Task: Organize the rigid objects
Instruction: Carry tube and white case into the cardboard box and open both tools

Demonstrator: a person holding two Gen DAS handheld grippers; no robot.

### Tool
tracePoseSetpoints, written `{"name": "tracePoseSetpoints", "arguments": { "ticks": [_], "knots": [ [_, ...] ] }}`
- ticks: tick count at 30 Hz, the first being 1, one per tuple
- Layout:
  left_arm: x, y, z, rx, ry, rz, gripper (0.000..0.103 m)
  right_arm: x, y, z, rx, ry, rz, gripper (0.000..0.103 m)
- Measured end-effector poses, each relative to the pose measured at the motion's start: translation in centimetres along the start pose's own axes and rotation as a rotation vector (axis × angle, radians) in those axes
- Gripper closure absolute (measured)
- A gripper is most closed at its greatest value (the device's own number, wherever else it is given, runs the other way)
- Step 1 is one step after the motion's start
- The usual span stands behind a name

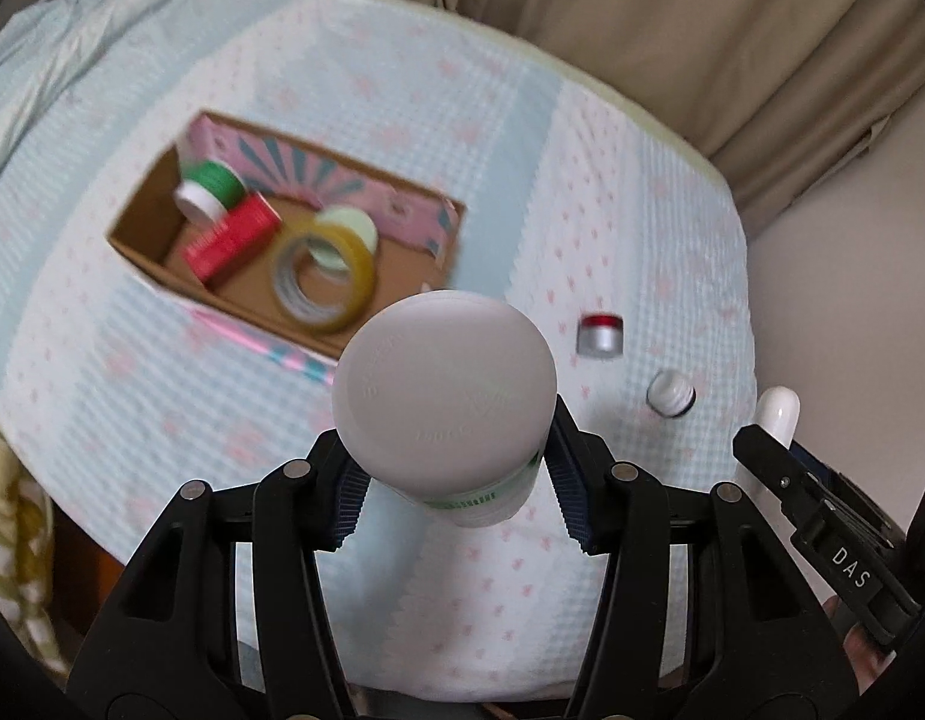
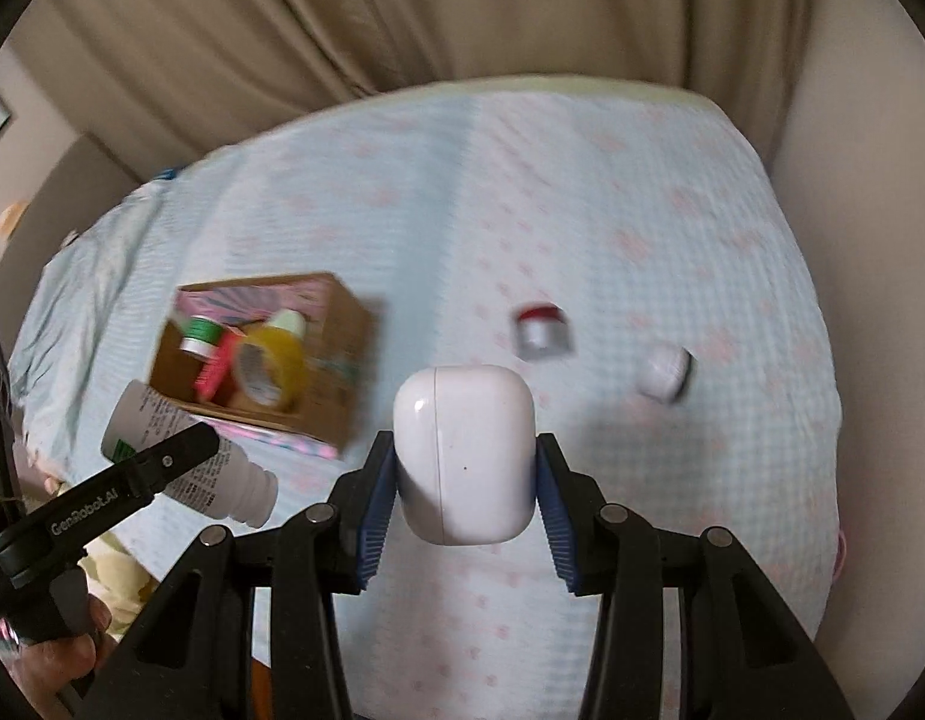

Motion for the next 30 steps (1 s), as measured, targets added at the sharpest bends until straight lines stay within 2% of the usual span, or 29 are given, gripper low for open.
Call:
{"name": "tracePoseSetpoints", "arguments": {
  "ticks": [6,13,23,30],
  "knots": [
    [3.8,2.2,4.1,-0.020,-0.054,0.012,0.054,6.6,0.8,2.7,-0.023,0.075,0.032,0.062],
    [10.2,1.1,9.3,0.023,-0.123,0.014,0.054,13.8,-1.9,4.9,-0.020,0.081,0.030,0.062],
    [19.4,-4.3,16.9,0.139,-0.263,0.036,0.054,20.3,-9.7,6.0,0.058,-0.056,-0.012,0.062],
    [22.3,-9.9,18.3,0.239,-0.409,0.080,0.054,23.0,-15.7,5.2,0.118,-0.138,-0.034,0.062]
  ]
}}
Point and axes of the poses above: each gripper's, at about its wrist camera, not at the fingertips, and y roughly against the way its jaws point, x to its left, z to its top, the point moved 8 cm from there along -y, roughly the way its jaws point, and after that the axes turned 5 degrees about y, right-handed, at the moved point
